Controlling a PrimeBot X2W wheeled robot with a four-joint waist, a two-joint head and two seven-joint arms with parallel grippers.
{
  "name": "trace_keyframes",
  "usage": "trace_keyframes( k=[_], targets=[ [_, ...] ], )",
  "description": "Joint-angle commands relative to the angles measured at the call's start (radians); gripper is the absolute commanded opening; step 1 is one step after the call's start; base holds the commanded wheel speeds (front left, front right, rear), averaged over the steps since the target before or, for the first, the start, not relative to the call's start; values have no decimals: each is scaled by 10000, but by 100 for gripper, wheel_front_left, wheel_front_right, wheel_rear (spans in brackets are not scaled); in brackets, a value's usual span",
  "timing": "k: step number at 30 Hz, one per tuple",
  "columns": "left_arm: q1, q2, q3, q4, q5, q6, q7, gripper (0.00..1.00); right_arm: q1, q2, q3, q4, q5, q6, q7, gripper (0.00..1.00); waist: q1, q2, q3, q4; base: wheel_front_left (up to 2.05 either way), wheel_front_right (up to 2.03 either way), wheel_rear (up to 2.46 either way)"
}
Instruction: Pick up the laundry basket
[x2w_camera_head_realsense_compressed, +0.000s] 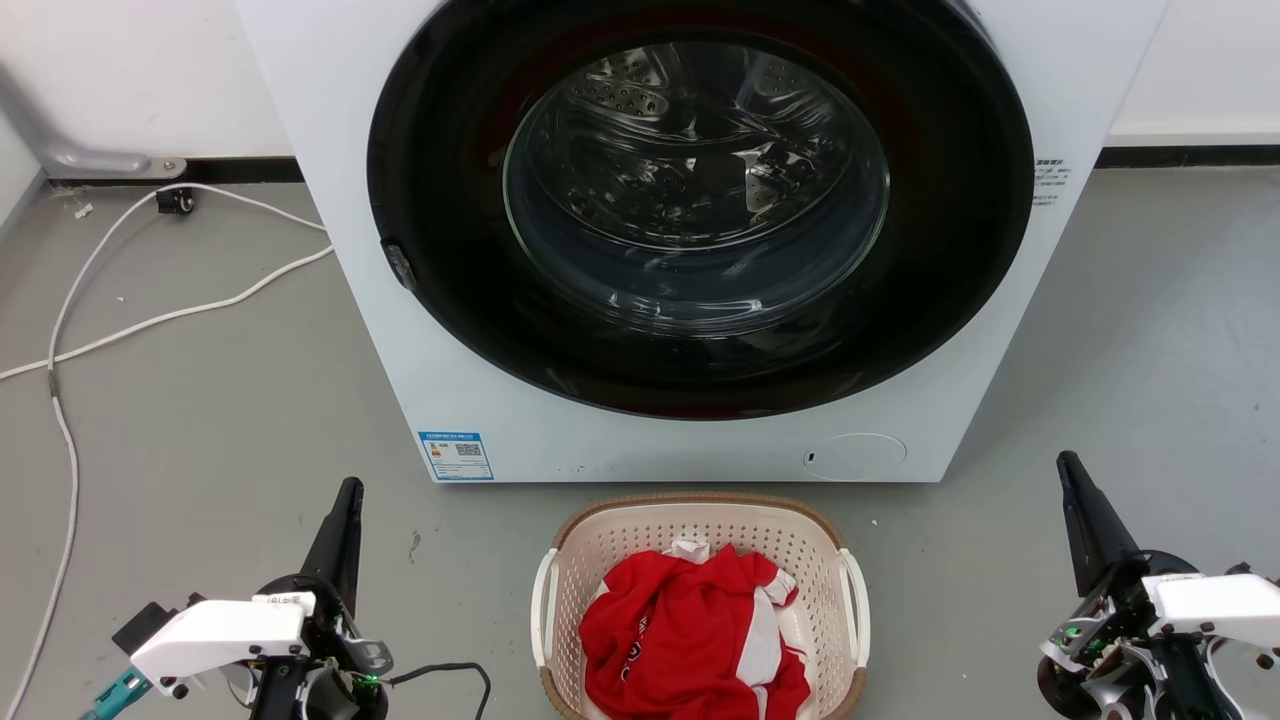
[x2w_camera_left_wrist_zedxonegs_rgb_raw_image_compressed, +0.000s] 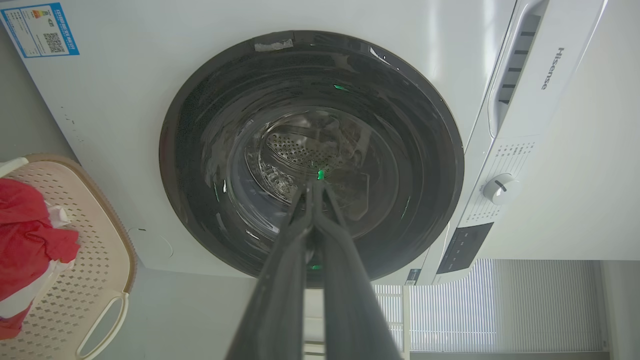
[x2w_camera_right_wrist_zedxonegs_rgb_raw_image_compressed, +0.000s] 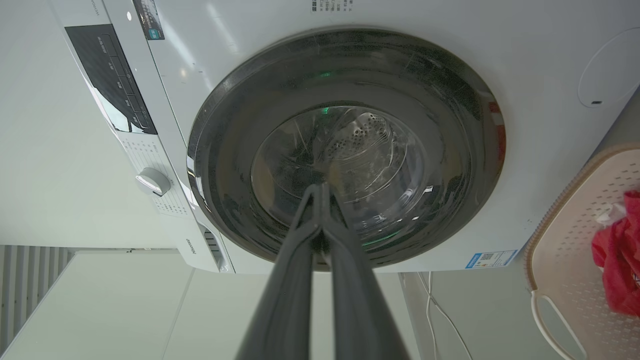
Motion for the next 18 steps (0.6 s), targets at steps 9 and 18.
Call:
trace_keyframes(
  k=[9, 18],
  targets=[
    [-113, -16, 43, 14, 35, -3, 16, 0, -119, 40, -12, 8, -28, 4, 15, 0, 0, 0, 0, 0, 0, 0, 0],
    [-113, -20, 50, 14, 43, -3, 25, 0, -119, 41, -13, 8, -28, 4, 16, 0, 0, 0, 0, 0, 0, 0, 0]
  ],
)
